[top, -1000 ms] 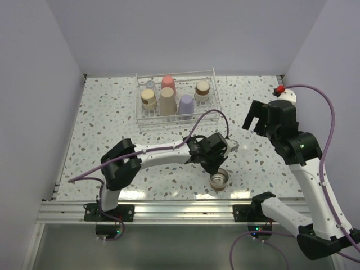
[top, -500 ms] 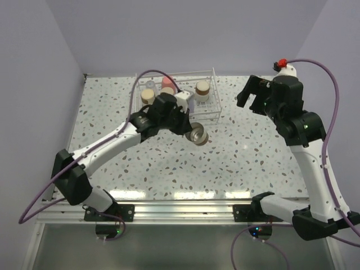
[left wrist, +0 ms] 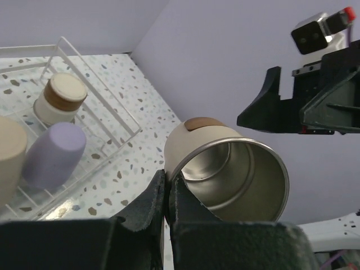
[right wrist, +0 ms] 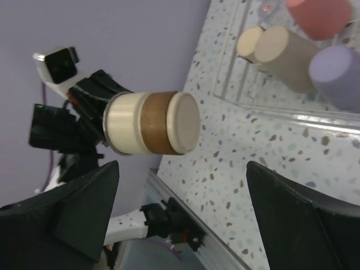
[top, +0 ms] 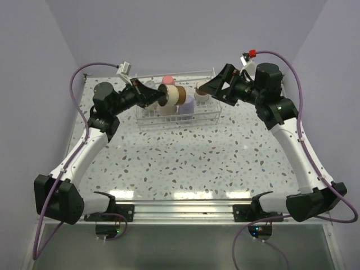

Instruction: Load the cups into the dish rack

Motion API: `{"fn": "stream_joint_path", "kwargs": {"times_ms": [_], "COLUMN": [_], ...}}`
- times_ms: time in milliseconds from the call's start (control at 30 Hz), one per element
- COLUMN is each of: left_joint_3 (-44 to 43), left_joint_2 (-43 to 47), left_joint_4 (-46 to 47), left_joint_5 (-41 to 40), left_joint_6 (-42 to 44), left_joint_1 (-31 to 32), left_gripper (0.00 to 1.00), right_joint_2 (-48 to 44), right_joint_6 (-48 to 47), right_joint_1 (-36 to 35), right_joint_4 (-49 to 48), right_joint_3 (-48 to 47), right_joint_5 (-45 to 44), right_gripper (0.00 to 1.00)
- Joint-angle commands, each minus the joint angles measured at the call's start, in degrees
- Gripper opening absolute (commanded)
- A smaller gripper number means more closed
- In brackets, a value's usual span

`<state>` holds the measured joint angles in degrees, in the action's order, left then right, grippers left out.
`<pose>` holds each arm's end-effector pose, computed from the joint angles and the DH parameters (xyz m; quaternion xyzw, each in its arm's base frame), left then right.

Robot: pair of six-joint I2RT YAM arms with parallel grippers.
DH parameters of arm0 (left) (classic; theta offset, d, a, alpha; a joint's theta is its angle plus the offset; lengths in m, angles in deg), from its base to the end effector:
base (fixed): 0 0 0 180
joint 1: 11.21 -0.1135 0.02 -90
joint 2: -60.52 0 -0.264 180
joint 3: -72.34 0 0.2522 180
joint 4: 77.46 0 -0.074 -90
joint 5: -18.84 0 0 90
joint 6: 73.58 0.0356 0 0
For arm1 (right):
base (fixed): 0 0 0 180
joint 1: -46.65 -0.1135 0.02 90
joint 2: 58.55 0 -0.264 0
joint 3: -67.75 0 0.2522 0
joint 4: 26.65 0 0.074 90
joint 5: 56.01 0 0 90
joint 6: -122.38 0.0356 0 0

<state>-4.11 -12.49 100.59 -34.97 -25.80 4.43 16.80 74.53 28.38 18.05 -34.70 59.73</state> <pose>0.2806 -0.1004 0.3838 0.0640 0.6967 -0.5190 0.4910 0.2599 0.1021 0.4517 0.0341 0.7969 0.4450 0.4071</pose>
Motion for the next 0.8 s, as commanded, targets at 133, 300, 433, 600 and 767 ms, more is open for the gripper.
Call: {"fn": "stream_joint_path", "kwargs": {"times_ms": [133,300,433,600,767], "left_joint_3": [11.1,11.4,10.7,10.0,10.1], "left_joint_2": [0.9,-1.3,-2.4,-2.0,-2.1], "left_joint_4": [37.8,46.8,48.0,45.3,44.9], "left_joint_5": [12.1,11.9,11.5,10.7,9.6], "left_joint_6": [-26.5,-32.2,-33.7,-31.9,-31.5], "left_joint_1": [-4.6,-4.7,-4.7,-4.7,-4.7], "left_gripper": [0.00,0.00,0.00,0.00,0.00], "right_joint_2": [-1.3,1.4,2.7,4.5,6.4], "right_joint_6": [23.1,23.5,25.5,29.6,31.1], "right_joint_1": [-1.0,-3.3,-4.9,-5.7,-7.0], "right_joint_4": [-34.0,-34.6,-37.7,-43.5,-46.4], "right_joint_3": [11.9,11.8,11.4,9.9,9.2], "right_joint_5": [15.7,16.0,16.1,17.5,18.3], "right_gripper": [0.98,0.98,0.98,0.98,0.98]}}
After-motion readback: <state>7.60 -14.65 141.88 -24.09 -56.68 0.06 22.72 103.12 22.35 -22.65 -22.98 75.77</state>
